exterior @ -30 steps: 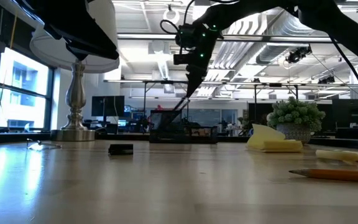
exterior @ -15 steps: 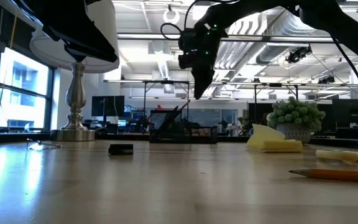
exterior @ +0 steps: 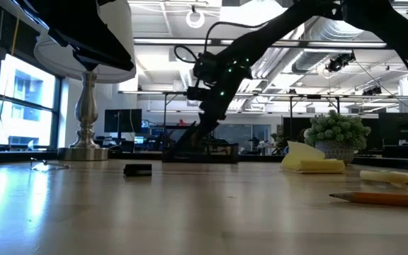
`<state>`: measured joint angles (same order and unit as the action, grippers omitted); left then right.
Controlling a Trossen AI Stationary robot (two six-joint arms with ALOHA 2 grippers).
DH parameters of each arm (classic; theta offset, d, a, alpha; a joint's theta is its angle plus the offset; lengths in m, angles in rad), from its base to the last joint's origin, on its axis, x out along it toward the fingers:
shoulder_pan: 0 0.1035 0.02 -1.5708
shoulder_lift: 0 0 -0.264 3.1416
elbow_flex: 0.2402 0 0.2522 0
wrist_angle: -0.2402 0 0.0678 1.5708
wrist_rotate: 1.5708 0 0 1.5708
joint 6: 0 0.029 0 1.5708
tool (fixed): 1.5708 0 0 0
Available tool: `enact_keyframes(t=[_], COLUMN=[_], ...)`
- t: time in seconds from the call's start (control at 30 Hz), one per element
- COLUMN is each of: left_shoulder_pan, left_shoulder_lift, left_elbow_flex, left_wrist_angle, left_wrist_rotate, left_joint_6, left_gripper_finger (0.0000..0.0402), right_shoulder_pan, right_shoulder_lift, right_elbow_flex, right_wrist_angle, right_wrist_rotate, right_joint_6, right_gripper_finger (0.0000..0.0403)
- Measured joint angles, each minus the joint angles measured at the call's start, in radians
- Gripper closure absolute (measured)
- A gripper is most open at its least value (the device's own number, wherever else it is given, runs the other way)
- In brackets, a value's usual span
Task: Pick and place office supplies into organizer
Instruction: Adjust the black desk organizer
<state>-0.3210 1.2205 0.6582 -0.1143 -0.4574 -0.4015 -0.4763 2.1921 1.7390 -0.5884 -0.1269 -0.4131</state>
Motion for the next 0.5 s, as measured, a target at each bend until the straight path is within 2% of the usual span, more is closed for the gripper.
enact_keyframes(t=[0.07, 0.2, 0.5], left_shoulder_pan=[0.000, 0.000, 0.000], left_shoulder_lift=[0.000, 0.000, 0.000], left_elbow_flex=[0.000, 0.000, 0.000], left_wrist_angle=[0.000, 0.000, 0.000], left_wrist_rotate=[0.000, -0.004, -0.007], left_joint_6=[0.002, 0.015, 0.024], left_gripper_finger=[0.0305, 0.0305, 0.0305], right_shoulder_pan=[0.002, -0.002, -0.003], right_shoulder_lift=[0.000, 0.003, 0.007], right_elbow_flex=[-0.025, -0.029, -0.030], right_wrist_angle=[0.074, 0.106, 0.100], right_wrist_rotate=[0.045, 0.069, 0.043], right_joint_6=[0.025, 0.046, 0.095], right_gripper_finger=[0.0278, 0.0279, 0.0279])
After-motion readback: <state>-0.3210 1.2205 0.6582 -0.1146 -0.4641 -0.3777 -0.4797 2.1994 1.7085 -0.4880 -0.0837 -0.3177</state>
